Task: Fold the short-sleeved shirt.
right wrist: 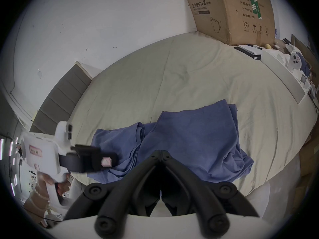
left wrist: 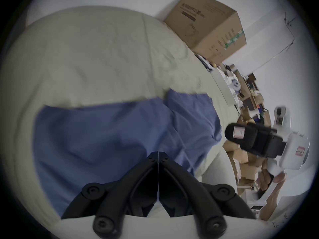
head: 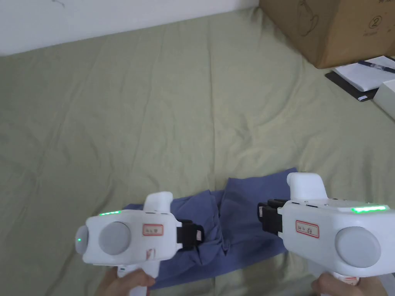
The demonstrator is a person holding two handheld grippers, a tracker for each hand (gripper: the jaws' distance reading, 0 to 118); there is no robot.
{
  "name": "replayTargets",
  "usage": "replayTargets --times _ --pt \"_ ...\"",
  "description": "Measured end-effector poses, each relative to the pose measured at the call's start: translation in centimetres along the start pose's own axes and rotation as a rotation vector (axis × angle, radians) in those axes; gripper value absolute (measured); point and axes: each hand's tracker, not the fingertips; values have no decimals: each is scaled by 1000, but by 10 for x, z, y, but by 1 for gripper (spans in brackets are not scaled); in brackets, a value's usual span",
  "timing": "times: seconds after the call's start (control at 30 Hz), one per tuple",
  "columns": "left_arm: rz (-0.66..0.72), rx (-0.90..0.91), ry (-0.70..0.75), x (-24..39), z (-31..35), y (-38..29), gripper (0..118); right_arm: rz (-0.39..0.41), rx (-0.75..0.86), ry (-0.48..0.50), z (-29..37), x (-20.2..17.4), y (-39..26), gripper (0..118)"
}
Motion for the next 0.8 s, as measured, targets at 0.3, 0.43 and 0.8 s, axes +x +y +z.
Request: replayTargets --times 0.3,0.43,0.8 --pt "-78 -66 -65 22 -8 -20 1 5 -17 -13 1 -2 -1 0" --pt "-49 38 -79 8 31 -16 1 23 -27 -14 0 -7 0 0" --pt "360 141 -209 -151 110 -36 117 75 -61 -15 -14 -34 2 0"
